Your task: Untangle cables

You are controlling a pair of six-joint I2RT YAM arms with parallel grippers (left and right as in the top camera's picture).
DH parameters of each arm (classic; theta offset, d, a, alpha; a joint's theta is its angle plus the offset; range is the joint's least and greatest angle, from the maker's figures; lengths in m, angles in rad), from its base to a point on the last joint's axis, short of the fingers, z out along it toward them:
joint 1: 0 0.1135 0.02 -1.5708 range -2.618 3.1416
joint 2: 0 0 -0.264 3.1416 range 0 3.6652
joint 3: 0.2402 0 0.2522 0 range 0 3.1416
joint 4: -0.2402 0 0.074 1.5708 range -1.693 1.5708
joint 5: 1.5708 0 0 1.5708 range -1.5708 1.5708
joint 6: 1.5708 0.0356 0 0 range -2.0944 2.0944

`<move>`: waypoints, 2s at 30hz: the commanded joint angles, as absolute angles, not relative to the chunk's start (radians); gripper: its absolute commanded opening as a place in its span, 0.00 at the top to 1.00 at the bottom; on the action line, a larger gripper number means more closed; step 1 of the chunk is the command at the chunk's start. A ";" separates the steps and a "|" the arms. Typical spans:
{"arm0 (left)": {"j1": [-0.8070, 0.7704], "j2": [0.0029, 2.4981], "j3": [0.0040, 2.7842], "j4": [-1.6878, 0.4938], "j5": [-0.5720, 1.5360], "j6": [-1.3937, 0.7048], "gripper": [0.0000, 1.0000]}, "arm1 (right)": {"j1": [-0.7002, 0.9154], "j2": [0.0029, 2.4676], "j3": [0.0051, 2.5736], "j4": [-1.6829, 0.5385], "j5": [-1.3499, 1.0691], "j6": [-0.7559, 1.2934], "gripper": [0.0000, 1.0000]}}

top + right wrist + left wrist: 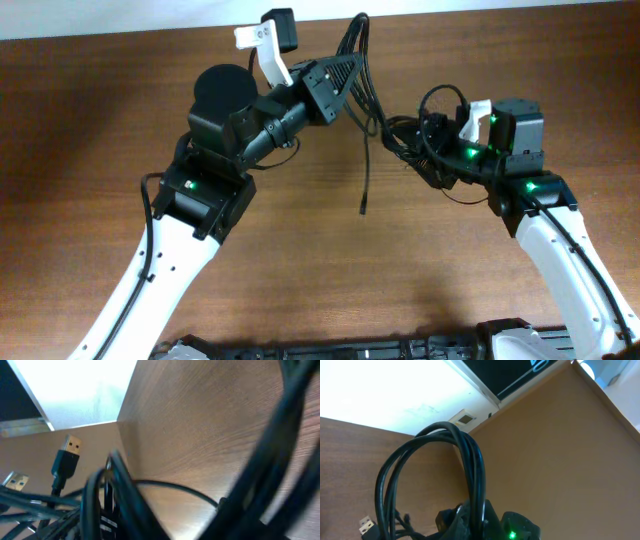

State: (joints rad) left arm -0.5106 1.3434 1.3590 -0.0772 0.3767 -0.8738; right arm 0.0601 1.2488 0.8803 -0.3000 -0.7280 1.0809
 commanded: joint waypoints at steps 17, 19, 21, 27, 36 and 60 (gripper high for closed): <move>-0.513 1.318 1.375 -0.487 0.390 -0.415 0.90 | 0.064 1.252 0.881 -0.290 -0.563 0.999 0.96; -0.513 1.318 1.375 -0.597 0.323 -0.281 0.97 | 0.064 1.252 0.881 -0.274 -0.564 0.978 0.96; -0.513 1.318 1.375 -0.669 0.279 -0.167 1.00 | 0.064 1.252 0.881 -0.271 -0.563 0.976 0.96; -0.513 1.318 1.375 -0.838 -0.018 -0.006 1.00 | 0.064 1.252 0.881 -0.258 -0.570 0.943 0.96; -0.513 1.306 1.375 -0.890 -0.044 0.016 0.01 | 0.059 1.252 0.881 -0.204 -0.511 0.738 0.96; -0.616 1.340 1.375 -0.621 0.414 0.645 0.01 | 0.026 1.252 0.881 0.222 -1.185 1.395 0.96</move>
